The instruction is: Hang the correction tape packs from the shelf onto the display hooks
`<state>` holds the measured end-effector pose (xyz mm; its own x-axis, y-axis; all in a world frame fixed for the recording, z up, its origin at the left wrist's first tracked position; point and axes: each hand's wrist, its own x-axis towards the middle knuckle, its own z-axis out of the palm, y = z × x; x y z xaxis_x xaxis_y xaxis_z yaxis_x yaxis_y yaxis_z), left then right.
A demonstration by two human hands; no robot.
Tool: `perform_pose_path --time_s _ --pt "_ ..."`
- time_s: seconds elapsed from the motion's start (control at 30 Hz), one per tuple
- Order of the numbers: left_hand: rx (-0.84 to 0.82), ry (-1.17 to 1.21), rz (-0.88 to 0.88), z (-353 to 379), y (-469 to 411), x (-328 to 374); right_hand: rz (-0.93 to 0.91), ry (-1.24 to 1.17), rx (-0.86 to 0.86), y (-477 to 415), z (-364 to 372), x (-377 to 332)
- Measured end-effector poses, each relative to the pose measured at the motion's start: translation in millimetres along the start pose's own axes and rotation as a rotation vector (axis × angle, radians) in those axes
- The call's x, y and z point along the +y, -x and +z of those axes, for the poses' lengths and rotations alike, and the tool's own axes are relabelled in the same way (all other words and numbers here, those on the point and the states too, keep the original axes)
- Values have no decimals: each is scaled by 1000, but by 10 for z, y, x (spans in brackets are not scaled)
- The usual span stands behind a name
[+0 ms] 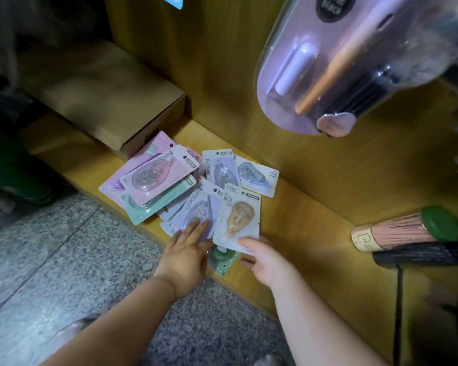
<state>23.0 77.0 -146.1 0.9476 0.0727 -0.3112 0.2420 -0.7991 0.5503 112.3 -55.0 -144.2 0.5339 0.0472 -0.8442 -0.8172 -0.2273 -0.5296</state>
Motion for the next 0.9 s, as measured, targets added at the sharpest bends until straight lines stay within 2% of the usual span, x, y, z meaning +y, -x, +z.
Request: perform_pose_path --time_s 0.07,0.1,0.17,0.33,0.5,0.6,0.7,0.9 --pt "168 76 31 -3 10 -27 -17 82 48 21 93 -56" --pt "279 153 -3 -20 14 -63 -18 95 67 12 118 -77" --pt "350 283 -160 -103 6 -106 -8 105 83 -1 147 -99" --pt "200 523 -370 -86 -132 -198 -7 96 64 -34 209 -58" --pt "189 624 -476 -90 -216 -99 -36 112 58 -70 192 -24" --pt "178 669 -542 -109 -241 -86 -33 92 -1 -73 137 5" --pt "129 721 -551 -93 -256 -101 -29 67 -103 -48 83 47" --pt "136 948 -478 -58 -309 48 -56 -5 -112 -54 10 97"
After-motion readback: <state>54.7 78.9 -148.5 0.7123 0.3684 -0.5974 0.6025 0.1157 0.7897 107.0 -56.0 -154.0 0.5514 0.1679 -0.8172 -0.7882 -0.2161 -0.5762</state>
